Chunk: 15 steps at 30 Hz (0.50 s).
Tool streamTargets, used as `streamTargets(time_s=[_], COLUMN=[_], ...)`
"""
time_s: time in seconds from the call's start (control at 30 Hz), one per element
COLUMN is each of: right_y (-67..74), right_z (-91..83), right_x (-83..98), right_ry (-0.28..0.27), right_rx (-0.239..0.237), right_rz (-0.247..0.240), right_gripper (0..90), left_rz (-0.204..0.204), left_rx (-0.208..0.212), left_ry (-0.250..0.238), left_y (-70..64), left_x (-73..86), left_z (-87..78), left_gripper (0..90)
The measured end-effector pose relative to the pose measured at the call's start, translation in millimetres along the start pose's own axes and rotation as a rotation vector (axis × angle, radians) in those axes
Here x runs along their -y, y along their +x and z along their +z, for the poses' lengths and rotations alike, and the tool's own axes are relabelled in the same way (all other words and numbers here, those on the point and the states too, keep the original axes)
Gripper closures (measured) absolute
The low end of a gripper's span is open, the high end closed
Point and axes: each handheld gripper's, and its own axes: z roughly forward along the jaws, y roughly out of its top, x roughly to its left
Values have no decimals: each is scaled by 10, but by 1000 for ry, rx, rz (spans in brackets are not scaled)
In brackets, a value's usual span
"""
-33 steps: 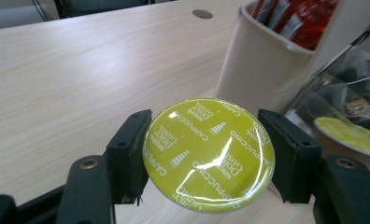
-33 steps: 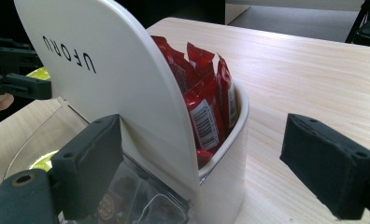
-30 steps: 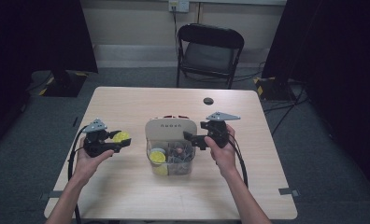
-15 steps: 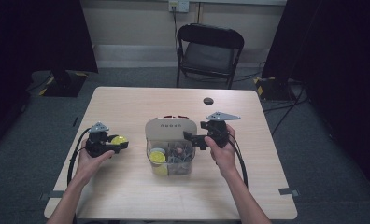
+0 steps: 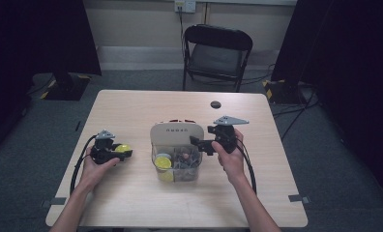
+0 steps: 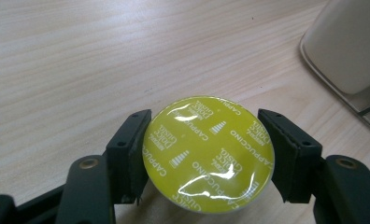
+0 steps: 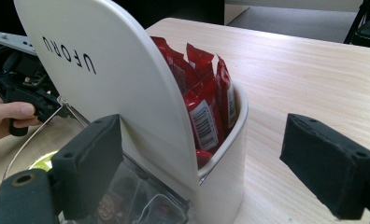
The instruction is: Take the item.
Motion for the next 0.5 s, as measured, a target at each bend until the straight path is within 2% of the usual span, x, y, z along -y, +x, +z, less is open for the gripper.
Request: streamTargets(time_s=[0.17, 0.27, 0.4, 0.5], right_y=[1, 1, 0, 0], right_z=[-1, -1, -4, -4], right_x=[0, 0, 0, 0], right_ry=[0, 0, 0, 0], right_rx=[2, 2, 4, 4], right_rz=[-1, 0, 1, 2], right_gripper=[122, 122, 122, 122], left_rz=[-14, -4, -18, -32], left_rx=[3, -7, 1, 4], left_ry=[-2, 26, 21, 23], left_y=[5, 7, 14, 17], left_x=[4, 17, 19, 19], left_z=[18, 44, 39, 41], left_gripper=[373, 347, 326, 262])
